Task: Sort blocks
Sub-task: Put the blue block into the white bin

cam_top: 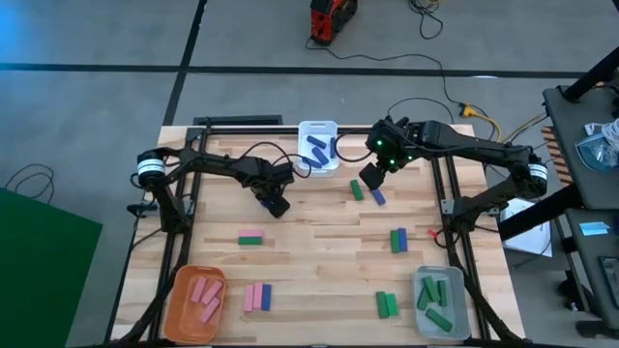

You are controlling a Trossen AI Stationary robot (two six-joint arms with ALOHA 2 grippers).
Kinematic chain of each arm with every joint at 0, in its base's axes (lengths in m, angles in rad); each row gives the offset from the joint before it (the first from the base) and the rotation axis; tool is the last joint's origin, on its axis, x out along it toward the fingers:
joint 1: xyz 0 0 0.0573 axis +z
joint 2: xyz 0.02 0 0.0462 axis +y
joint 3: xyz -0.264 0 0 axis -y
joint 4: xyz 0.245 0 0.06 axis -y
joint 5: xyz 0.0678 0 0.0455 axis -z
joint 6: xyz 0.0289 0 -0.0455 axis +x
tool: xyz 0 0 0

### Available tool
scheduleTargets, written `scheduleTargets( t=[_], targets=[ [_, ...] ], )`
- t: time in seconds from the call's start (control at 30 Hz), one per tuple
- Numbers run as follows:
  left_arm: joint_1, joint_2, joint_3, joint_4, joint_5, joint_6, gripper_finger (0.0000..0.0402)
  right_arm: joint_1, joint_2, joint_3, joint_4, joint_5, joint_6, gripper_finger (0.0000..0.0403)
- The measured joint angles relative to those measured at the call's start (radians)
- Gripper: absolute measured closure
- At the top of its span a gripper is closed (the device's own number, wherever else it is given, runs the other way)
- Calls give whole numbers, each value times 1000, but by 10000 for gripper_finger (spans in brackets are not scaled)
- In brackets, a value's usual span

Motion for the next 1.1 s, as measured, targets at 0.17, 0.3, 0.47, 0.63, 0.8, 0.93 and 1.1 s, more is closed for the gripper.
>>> scheduleTargets(
  t=[0.17,0.3,0.47,0.63,0.8,0.93,1.1],
  targets=[
    [0,-11,-1,-11,12,5,323,0,0,0,2,0,0,165],
    [1,-40,1,-35,31,14,324,0,0,0,3,0,0,165],
    [0,-87,26,-92,64,54,321,0,0,0,4,0,0,165],
    [1,-127,98,-186,122,150,321,0,0,0,7,0,6,165],
    [14,-129,245,-286,161,291,321,0,0,0,7,-22,20,165],
    [47,-112,381,-327,175,417,320,0,-1,0,4,-63,28,165],
    [102,-66,543,-326,163,575,320,0,-21,0,-3,-84,35,165]
  ],
)
